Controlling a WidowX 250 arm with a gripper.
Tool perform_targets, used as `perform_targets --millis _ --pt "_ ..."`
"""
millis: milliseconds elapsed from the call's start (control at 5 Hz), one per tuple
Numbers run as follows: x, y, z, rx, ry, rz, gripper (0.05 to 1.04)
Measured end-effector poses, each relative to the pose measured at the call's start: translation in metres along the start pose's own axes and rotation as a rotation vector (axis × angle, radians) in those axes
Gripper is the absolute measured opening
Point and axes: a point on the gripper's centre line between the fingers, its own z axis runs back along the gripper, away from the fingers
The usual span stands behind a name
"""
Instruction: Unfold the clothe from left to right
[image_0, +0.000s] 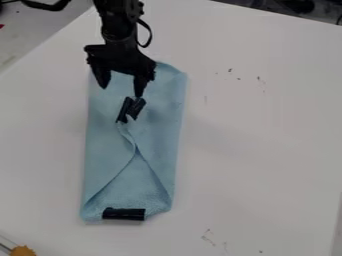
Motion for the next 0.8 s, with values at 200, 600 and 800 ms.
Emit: perform_targets --millis 200,600,800 --pt "-0.009 -0.014 0.009 0.002 0.001 0.017 1.001" --pt "-0.027 -0.03 0.003 -0.058 0.03 0.032 1.001" --pt "-0.032 -0.036 -0.008 -0.085 0.055 0.032 1.001"
